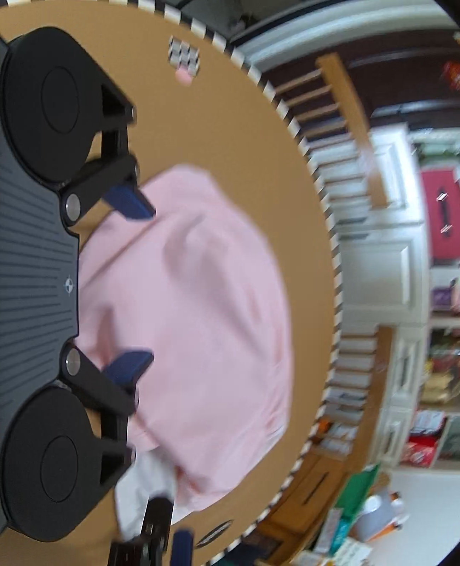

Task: Fold clothes
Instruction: 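Grasp the crumpled pink T-shirt edge with both grippers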

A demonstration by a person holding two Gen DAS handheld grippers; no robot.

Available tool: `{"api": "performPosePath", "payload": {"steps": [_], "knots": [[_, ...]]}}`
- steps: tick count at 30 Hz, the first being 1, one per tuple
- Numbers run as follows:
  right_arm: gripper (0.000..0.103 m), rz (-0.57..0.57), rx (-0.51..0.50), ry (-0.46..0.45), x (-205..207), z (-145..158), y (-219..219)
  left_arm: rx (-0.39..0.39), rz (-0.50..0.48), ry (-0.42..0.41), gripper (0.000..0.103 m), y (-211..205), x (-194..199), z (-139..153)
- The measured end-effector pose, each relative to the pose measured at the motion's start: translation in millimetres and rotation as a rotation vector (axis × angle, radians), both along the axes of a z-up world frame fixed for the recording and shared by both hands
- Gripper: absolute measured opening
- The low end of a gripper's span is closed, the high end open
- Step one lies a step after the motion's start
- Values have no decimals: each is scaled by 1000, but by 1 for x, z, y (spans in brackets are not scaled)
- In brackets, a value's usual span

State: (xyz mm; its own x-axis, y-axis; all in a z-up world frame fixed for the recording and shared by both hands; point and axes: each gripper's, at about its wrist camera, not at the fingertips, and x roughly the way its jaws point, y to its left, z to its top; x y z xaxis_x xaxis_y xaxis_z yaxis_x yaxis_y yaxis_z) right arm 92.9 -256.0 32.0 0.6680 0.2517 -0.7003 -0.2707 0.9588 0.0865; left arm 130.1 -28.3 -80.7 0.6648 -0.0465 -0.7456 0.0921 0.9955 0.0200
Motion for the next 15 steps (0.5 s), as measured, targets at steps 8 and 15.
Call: {"api": "performPosePath", "payload": {"steps": [8, 15], "knots": [[57, 190, -18, 63, 15, -20, 45, -128, -52, 60, 5, 7, -1, -23], [7, 334, 60, 126, -1, -14, 73, -241, -32, 20, 4, 50, -49, 13]]}}
